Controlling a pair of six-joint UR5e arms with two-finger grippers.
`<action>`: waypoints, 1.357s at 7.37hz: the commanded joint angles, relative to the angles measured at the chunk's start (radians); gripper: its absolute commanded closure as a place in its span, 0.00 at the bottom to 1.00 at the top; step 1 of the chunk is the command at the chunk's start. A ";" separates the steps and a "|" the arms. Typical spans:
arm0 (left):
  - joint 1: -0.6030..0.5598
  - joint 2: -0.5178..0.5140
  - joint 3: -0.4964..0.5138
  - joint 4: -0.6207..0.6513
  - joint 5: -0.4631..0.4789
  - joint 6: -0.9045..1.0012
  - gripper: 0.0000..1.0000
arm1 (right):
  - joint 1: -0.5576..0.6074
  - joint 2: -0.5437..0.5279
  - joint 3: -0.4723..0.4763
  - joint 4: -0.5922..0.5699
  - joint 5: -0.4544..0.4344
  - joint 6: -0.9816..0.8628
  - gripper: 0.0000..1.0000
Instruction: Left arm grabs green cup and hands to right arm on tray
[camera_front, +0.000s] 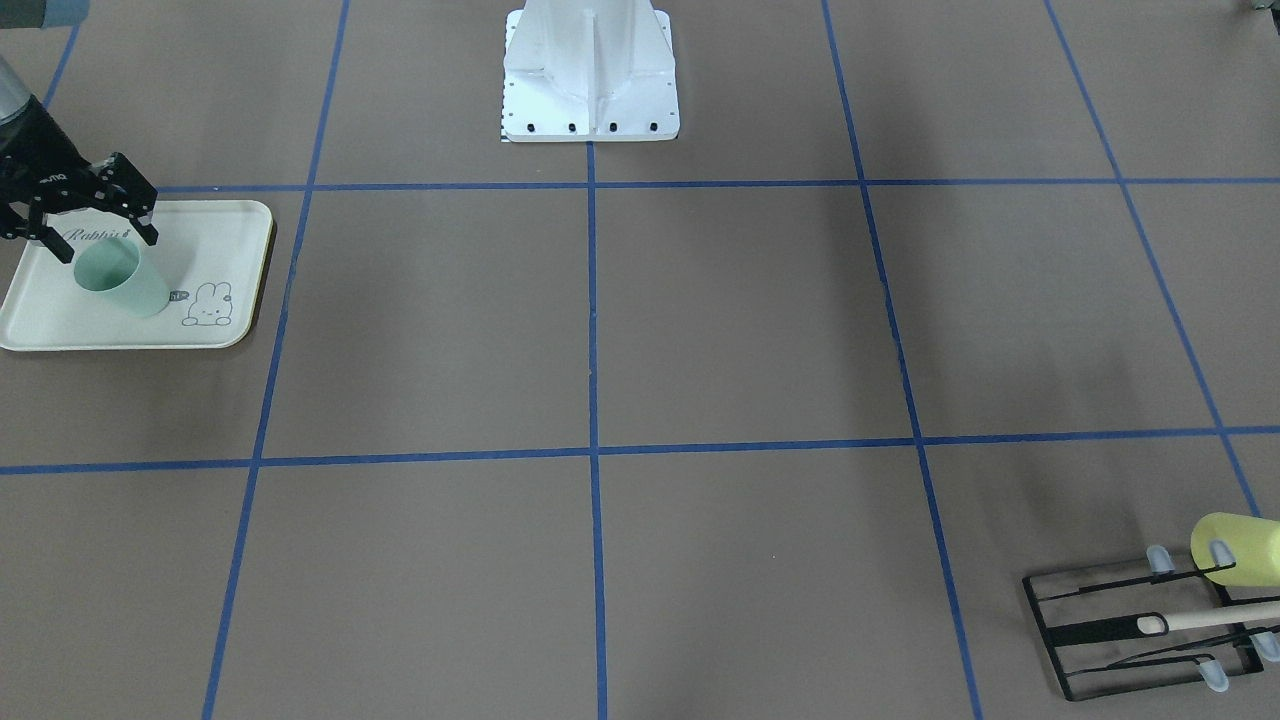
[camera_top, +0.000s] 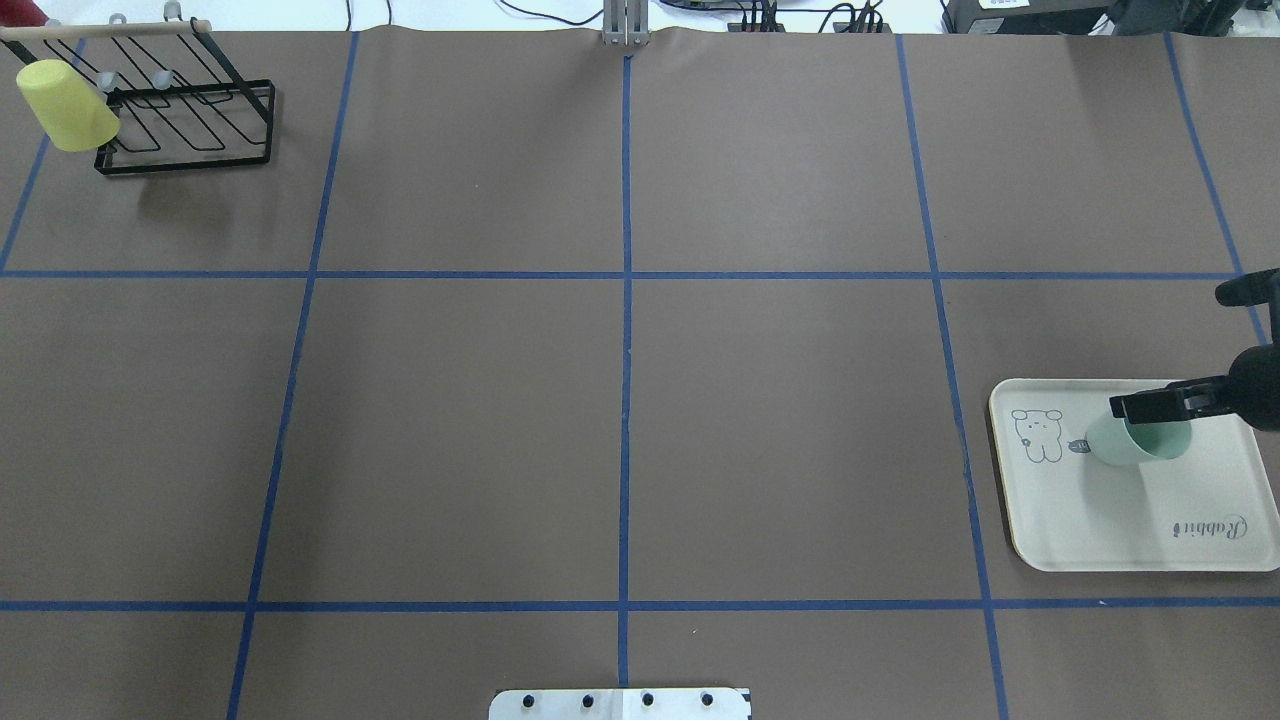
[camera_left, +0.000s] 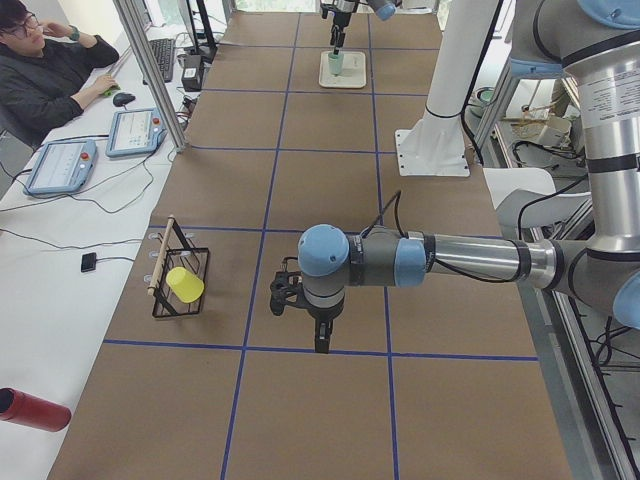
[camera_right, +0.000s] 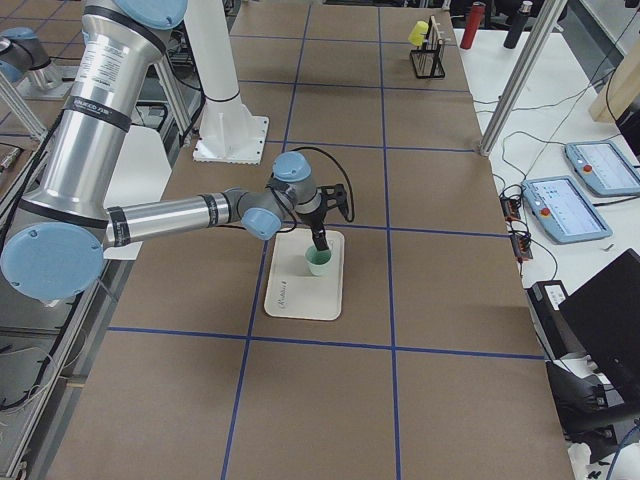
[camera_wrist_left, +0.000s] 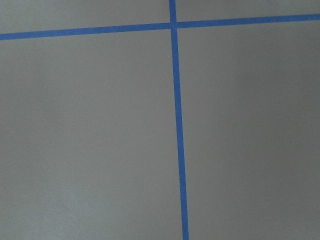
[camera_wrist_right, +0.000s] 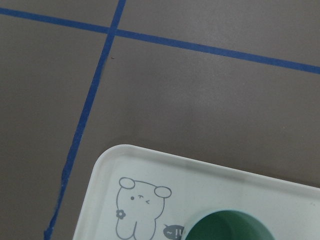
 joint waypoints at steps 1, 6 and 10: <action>0.000 0.000 -0.001 -0.002 -0.002 -0.001 0.00 | 0.194 0.087 -0.001 -0.224 0.151 -0.231 0.01; 0.000 -0.003 0.002 -0.003 0.000 0.004 0.00 | 0.579 0.140 -0.144 -0.651 0.249 -0.807 0.01; -0.006 -0.018 0.021 0.000 0.001 -0.009 0.00 | 0.745 0.075 -0.122 -0.776 0.254 -0.922 0.00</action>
